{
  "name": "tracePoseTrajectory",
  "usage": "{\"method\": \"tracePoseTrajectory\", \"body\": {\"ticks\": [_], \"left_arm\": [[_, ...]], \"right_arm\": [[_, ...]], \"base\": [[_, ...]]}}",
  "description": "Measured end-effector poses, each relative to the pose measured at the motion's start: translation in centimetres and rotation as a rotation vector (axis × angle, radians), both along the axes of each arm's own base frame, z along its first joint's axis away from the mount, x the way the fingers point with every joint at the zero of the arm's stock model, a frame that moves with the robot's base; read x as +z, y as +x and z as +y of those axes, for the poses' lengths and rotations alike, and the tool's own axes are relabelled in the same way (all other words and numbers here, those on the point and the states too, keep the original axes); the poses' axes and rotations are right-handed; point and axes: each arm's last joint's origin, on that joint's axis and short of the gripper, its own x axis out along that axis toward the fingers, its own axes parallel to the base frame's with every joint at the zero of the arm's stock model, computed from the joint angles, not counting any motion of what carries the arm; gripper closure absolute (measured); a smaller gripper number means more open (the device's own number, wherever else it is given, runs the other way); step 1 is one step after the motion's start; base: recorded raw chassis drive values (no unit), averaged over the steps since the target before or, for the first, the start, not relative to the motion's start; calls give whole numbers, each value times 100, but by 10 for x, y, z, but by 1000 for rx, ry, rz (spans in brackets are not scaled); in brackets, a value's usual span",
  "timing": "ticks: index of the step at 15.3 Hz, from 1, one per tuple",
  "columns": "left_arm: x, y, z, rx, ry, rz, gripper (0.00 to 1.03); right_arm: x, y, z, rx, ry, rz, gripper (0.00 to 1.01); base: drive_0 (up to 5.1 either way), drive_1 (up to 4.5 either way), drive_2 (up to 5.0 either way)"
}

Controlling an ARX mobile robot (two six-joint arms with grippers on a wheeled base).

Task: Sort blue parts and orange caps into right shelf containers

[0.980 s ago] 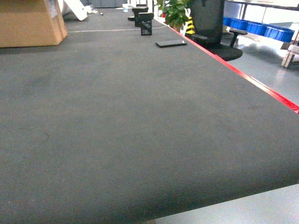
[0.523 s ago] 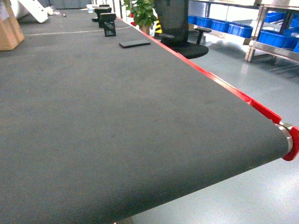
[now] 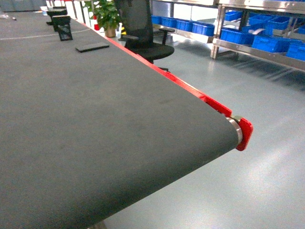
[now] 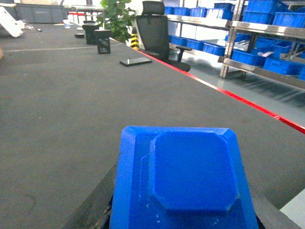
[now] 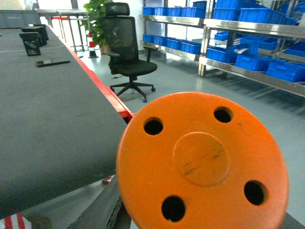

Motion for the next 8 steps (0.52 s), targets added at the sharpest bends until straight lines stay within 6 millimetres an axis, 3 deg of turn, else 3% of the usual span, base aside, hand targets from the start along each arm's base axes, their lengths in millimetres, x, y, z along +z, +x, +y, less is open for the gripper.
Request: {"method": "tracePoseTrajectory", "body": {"ticks": [8], "left_arm": [[0,0,0,0,0,0,61]], "right_arm": [[0,0,0,0,0,0,57]], "base": [[-159,-159,-159]]}}
